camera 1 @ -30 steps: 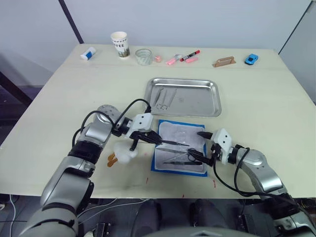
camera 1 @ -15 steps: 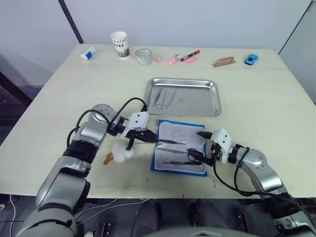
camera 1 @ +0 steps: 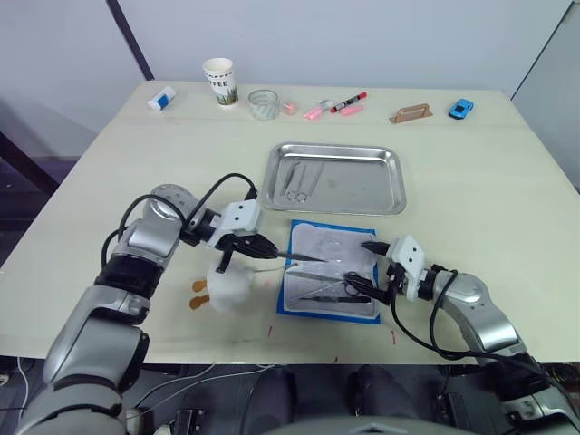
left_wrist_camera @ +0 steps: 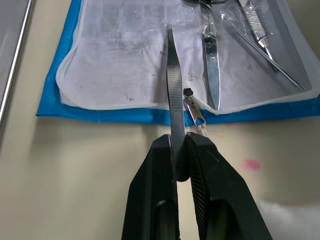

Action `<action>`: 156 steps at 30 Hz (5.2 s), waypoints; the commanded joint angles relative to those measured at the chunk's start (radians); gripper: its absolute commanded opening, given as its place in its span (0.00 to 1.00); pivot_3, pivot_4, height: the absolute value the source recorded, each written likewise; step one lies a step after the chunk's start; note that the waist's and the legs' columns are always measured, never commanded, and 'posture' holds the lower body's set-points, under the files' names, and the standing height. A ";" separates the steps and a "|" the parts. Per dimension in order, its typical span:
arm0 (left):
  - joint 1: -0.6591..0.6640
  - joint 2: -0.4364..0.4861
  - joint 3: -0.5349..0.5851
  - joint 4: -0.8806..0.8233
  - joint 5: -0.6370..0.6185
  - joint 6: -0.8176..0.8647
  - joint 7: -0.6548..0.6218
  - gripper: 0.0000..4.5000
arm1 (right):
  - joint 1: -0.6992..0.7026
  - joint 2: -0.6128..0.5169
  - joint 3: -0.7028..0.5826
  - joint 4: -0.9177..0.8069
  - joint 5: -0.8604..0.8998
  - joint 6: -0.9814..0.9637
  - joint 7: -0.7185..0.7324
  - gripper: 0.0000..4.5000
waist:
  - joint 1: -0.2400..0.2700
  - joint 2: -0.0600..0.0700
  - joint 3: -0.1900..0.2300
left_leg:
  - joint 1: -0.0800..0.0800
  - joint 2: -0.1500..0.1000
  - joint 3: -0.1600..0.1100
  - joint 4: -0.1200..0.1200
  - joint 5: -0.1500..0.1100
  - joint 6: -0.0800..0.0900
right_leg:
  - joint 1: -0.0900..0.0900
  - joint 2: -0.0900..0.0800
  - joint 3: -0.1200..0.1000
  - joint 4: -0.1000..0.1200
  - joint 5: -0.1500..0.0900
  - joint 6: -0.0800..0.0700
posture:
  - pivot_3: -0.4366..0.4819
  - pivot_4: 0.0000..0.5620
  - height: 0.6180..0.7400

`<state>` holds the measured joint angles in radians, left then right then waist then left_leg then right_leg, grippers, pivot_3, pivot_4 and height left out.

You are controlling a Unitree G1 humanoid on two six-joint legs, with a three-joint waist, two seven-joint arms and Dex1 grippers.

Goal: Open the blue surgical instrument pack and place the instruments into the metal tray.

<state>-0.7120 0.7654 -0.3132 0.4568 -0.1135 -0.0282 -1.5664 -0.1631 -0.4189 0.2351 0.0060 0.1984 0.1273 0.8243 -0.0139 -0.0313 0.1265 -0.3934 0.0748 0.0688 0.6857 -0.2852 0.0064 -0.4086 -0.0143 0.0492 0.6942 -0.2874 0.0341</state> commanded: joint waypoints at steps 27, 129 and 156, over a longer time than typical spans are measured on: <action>0.046 -0.016 0.188 -0.291 -0.159 0.384 0.256 0.01 | 0.020 -0.013 0.046 0.111 -0.068 0.041 0.005 1.00 | -0.002 0.000 0.000 | 0.000 0.000 0.000 0.000 0.000 0.000 | 0.000 0.000 0.001 0.000 0.000 0.000 | 0.48 0.27 0.82; 0.229 -0.073 0.231 -0.234 -0.291 0.121 -0.033 0.39 | 0.053 -0.073 0.001 -0.051 -0.012 0.097 0.044 1.00 | 0.005 0.002 0.002 | -0.002 0.000 0.001 -0.001 0.000 0.000 | -0.001 -0.001 0.000 -0.002 0.000 0.000 | 0.48 0.27 0.82; 0.210 -0.008 0.134 -0.197 -0.416 0.070 -0.048 0.39 | 0.071 -0.093 -0.077 -0.138 0.123 0.027 0.157 1.00 | 0.003 0.004 0.009 | -0.004 0.000 0.000 -0.001 0.000 0.000 | -0.003 -0.001 0.000 -0.002 0.000 0.000 | 0.48 0.27 0.82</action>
<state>-0.4786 0.7395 -0.1780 0.2650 -0.4954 0.0680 -1.5650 -0.0973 -0.5044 0.1793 -0.1000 0.3004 0.1678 0.9623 -0.0104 -0.0275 0.1355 -0.3972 0.0746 0.0690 0.6845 -0.2853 0.0064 -0.4114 -0.0149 0.0491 0.6925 -0.2875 0.0342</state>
